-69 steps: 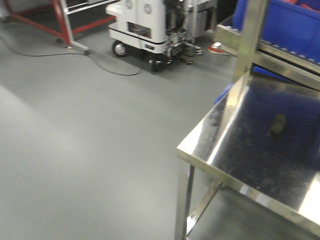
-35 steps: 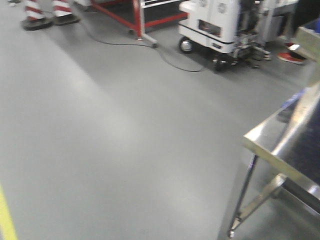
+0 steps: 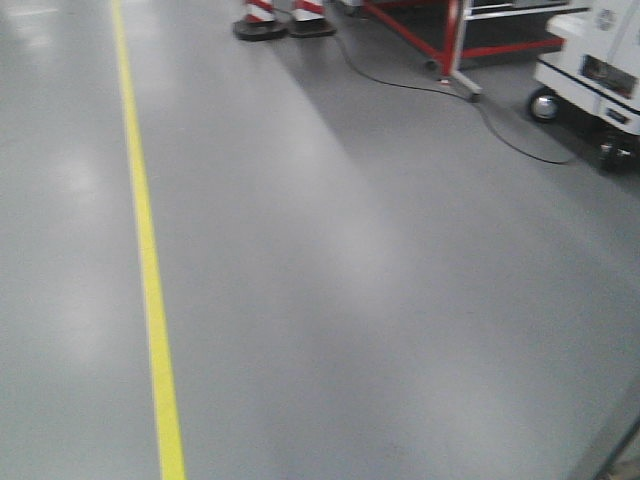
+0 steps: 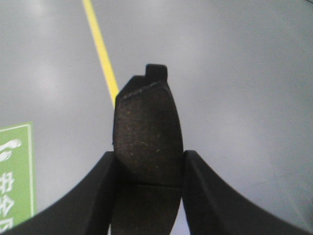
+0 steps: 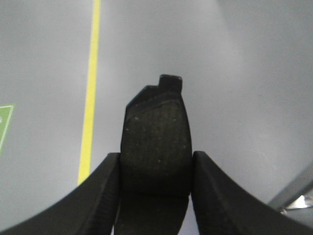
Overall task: Move and align brake pads A on conveyor
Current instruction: 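Drive the base away from the steel table holding both pads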
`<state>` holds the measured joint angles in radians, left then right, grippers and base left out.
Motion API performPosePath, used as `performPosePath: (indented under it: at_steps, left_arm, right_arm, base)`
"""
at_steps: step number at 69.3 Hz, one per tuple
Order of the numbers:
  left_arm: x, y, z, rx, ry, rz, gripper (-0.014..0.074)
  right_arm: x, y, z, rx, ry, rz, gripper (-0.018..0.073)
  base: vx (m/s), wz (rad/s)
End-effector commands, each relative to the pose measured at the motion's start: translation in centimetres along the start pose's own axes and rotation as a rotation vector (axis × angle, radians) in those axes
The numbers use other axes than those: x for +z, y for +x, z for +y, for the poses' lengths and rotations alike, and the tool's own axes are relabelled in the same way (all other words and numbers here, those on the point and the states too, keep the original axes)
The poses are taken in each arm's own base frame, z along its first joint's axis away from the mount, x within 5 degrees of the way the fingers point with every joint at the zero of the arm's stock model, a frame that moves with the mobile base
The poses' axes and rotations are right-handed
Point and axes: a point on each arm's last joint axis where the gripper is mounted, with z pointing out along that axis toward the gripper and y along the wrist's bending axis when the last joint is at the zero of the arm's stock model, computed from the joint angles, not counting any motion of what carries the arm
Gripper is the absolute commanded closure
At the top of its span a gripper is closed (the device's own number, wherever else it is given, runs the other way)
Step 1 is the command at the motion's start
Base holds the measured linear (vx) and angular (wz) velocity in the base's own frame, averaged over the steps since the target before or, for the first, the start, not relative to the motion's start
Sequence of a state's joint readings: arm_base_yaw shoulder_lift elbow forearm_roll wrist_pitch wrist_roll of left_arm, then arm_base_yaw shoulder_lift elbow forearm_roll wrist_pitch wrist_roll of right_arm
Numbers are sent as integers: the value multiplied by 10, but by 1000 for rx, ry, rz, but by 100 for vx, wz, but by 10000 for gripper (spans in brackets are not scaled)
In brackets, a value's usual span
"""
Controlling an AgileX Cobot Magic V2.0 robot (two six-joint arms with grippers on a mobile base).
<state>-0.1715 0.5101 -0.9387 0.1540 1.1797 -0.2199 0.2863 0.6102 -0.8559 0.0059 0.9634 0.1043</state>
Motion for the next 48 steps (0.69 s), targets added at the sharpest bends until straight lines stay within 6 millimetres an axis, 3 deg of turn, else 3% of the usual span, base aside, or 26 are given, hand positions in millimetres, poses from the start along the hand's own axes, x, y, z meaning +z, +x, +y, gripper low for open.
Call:
performPosePath:
  at_steps: [1, 22, 48]
  left_arm:
    - [-4, -12, -1, 0, 9, -91, 603]
    - [-4, -12, -1, 0, 9, -93, 603]
    - [-4, -12, -1, 0, 9, -93, 603]
  right_arm:
    - [-6, -14, 1, -3, -3, -111, 571]
    - [-6, -14, 1, -3, -3, -111, 571]
    - [-6, -14, 1, -3, -3, -111, 571]
  base:
    - [-12, 58]
    - [-9, 43]
    - [1, 10]
